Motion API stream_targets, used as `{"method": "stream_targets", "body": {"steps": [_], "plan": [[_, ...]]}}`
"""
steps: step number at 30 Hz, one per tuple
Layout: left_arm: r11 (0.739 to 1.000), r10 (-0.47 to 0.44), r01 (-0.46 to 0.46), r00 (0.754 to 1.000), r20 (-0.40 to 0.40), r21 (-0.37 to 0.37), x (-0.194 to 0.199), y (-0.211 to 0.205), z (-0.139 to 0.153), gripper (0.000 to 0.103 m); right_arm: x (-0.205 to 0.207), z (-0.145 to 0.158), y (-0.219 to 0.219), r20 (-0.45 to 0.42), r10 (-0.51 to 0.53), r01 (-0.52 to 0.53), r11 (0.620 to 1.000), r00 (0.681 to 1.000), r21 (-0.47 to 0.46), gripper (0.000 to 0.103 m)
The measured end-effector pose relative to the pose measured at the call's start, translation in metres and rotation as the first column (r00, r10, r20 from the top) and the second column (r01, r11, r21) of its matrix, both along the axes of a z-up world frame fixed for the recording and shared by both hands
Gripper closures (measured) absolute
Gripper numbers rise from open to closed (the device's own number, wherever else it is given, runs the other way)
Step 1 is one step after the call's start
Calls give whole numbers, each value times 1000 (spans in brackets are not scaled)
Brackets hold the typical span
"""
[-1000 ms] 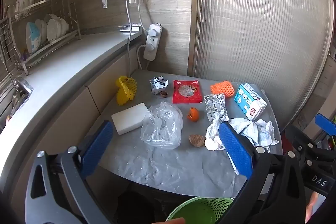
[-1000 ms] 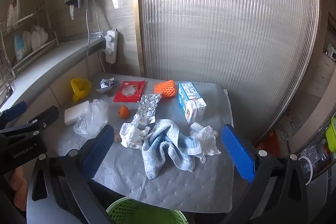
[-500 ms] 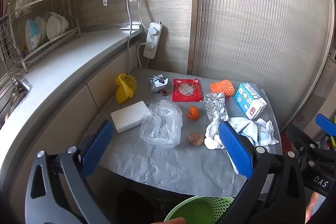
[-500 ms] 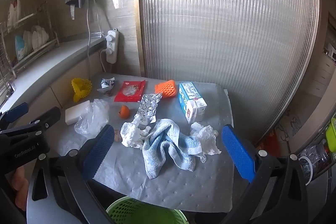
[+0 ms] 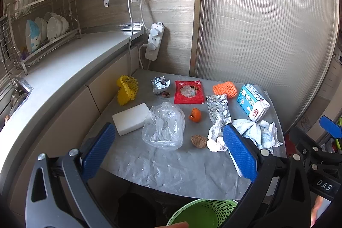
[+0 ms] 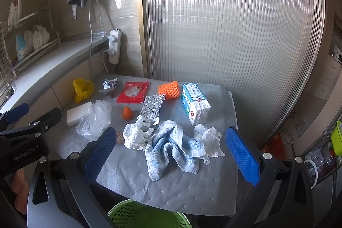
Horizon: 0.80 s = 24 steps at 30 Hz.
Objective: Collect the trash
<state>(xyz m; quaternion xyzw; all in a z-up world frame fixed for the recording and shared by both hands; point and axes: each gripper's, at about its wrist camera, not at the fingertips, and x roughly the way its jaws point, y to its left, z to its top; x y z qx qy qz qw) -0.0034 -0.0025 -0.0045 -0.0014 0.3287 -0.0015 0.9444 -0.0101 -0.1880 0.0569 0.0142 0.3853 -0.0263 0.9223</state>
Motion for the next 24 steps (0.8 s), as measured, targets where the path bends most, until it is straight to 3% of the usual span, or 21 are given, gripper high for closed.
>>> {"method": "stream_targets", "body": {"steps": [24], "plan": [[1000,-3,3,1000,-3,2,0,1,2,6,1,-4,3,-3,8,-8,1000,1000,12,2]]}}
